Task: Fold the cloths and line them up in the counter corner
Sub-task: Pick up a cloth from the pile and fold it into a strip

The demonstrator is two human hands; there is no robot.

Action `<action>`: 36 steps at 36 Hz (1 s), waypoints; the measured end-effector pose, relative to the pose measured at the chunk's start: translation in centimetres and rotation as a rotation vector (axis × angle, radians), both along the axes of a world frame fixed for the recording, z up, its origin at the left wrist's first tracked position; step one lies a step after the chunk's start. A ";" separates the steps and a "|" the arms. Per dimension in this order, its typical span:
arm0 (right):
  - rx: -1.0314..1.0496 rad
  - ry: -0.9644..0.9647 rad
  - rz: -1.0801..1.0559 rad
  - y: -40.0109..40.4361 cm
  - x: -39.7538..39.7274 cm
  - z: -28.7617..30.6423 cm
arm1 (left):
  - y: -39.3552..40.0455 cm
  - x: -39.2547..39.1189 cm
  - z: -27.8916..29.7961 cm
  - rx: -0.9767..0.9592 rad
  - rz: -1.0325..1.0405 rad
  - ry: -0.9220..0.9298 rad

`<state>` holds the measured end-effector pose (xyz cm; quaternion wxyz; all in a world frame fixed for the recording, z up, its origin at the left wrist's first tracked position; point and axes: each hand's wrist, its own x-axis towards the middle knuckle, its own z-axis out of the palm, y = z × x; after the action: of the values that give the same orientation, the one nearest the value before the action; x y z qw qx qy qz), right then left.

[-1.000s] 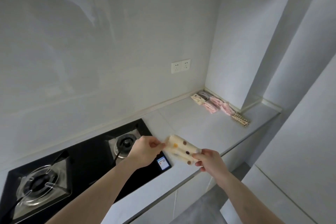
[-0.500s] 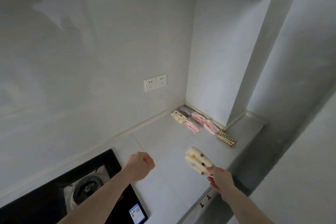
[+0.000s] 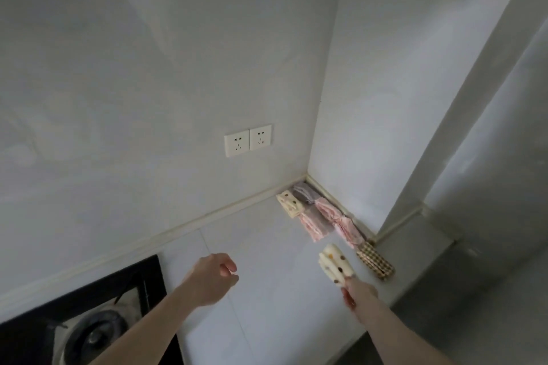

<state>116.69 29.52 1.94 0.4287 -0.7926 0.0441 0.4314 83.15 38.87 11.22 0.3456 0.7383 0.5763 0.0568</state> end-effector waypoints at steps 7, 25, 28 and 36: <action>-0.004 0.034 -0.014 5.1 5.4 -3.5 | 1.6 2.0 -1.0 -0.027 0.074 0.010; -0.286 -0.827 0.753 10.9 10.3 -8.1 | 1.2 5.2 -4.0 -0.089 0.217 0.019; -0.348 -0.894 0.944 11.2 9.5 -8.0 | 1.1 4.7 -4.0 -0.096 0.228 0.022; -0.377 -0.880 1.024 11.9 7.5 -7.9 | 0.8 3.9 -3.8 -0.105 0.261 -0.008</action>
<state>124.19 41.41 -5.93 0.0048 -0.8756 -0.4383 0.2033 87.02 39.67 7.44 0.3758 0.6377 0.6682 0.0743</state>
